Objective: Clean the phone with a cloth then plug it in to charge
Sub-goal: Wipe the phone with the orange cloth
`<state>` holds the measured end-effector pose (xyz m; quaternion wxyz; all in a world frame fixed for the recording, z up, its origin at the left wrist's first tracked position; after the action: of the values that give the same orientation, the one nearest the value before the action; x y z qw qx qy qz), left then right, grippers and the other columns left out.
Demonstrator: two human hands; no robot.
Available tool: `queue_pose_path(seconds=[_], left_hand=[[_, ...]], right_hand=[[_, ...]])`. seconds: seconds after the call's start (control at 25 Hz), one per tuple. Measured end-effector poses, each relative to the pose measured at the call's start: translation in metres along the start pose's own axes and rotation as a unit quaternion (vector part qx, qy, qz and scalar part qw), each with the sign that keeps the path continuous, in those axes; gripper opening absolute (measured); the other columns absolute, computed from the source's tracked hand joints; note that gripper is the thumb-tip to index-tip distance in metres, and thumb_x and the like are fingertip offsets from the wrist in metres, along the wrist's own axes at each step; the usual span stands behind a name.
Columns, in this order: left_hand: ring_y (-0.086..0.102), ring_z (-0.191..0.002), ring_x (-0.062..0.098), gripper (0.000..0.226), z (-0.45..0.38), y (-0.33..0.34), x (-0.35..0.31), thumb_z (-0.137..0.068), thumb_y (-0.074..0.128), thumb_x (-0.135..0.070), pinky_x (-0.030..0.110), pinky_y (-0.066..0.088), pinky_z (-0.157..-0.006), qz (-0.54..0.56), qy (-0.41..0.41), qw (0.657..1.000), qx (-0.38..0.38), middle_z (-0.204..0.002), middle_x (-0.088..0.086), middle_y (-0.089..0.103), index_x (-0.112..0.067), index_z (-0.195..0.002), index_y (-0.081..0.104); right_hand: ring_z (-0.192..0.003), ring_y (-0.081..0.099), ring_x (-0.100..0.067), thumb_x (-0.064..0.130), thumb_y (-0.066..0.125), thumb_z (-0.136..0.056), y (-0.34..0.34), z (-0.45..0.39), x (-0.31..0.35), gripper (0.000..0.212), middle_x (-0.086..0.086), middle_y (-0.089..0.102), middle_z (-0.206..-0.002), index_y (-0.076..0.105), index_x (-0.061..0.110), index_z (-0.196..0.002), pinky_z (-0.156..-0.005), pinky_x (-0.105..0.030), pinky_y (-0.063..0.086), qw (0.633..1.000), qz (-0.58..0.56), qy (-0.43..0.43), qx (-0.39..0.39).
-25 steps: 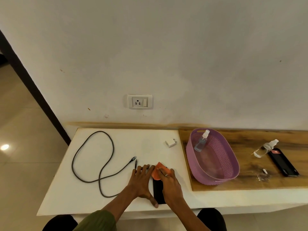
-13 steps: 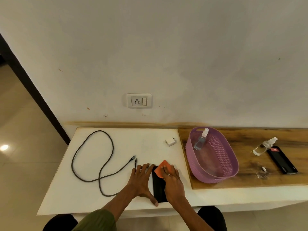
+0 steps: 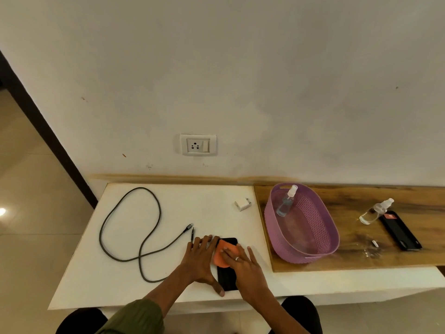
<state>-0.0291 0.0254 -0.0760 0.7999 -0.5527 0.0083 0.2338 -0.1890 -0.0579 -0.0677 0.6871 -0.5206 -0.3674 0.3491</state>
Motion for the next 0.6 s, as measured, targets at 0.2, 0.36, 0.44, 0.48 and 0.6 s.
queue_pose_path(seconds=[0.2,0.36,0.44,0.48,0.6], left_hand=[[0.003,-0.149,0.035,0.159,0.001,-0.002,-0.001,-0.032,0.063,-0.095,0.056,0.008,-0.122,-0.006,-0.011,1.0,0.012,-0.164,-0.001,-0.005,-0.028,-0.153,-0.014],[0.001,-0.151,0.036,0.157,0.002,-0.002,-0.002,-0.035,0.065,-0.094,0.057,0.007,-0.122,-0.005,-0.007,1.0,0.01,-0.165,0.001,-0.008,-0.028,-0.154,-0.014],[-0.002,-0.151,0.037,0.156,0.002,-0.002,-0.002,-0.036,0.066,-0.093,0.057,0.006,-0.122,-0.005,-0.005,1.0,0.011,-0.166,0.002,-0.009,-0.029,-0.154,-0.015],[-0.003,-0.151,0.038,0.156,0.002,-0.001,-0.001,-0.037,0.066,-0.093,0.058,0.006,-0.122,-0.007,-0.004,1.0,0.012,-0.166,0.003,-0.009,-0.029,-0.154,-0.015],[0.002,-0.151,0.038,0.154,0.001,-0.002,-0.003,-0.038,0.066,-0.093,0.058,0.01,-0.122,-0.013,0.001,1.0,0.012,-0.166,0.002,-0.005,-0.029,-0.154,-0.012]], right_hand=[[-0.15,-0.003,-0.03,0.014,0.053,-0.095,-0.009,-0.002,-0.013,0.08,0.007,0.004,-0.163,0.002,0.039,-0.152,-0.123,-0.044,0.004,0.992,-0.051,0.117,-0.012],[-0.15,-0.003,-0.026,0.007,0.051,-0.096,-0.006,-0.004,0.001,0.074,0.005,-0.001,-0.163,0.009,0.031,-0.153,-0.122,-0.036,0.015,0.983,-0.135,0.127,-0.011],[-0.15,-0.002,-0.024,0.003,0.052,-0.094,-0.001,-0.002,0.009,0.076,0.007,-0.002,-0.163,0.011,0.03,-0.153,-0.121,-0.036,0.019,0.983,-0.149,0.108,0.0],[-0.15,-0.002,-0.024,0.002,0.053,-0.093,0.001,0.0,0.012,0.078,0.008,-0.002,-0.163,0.011,0.031,-0.153,-0.12,-0.036,0.021,0.985,-0.144,0.094,0.005],[-0.15,-0.003,-0.026,0.006,0.055,-0.092,0.008,0.005,0.018,0.081,0.006,-0.001,-0.163,0.007,0.03,-0.154,-0.12,-0.04,0.023,0.994,-0.096,0.045,0.033]])
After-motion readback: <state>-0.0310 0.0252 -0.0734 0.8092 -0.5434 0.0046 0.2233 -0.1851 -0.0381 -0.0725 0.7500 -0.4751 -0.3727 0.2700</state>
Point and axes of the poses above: each hand's wrist, its own z-axis away from the middle knuckle, its own y-axis out of the palm, x = y × z, the point moved 2 cm from there along -z, towards the middle knuckle
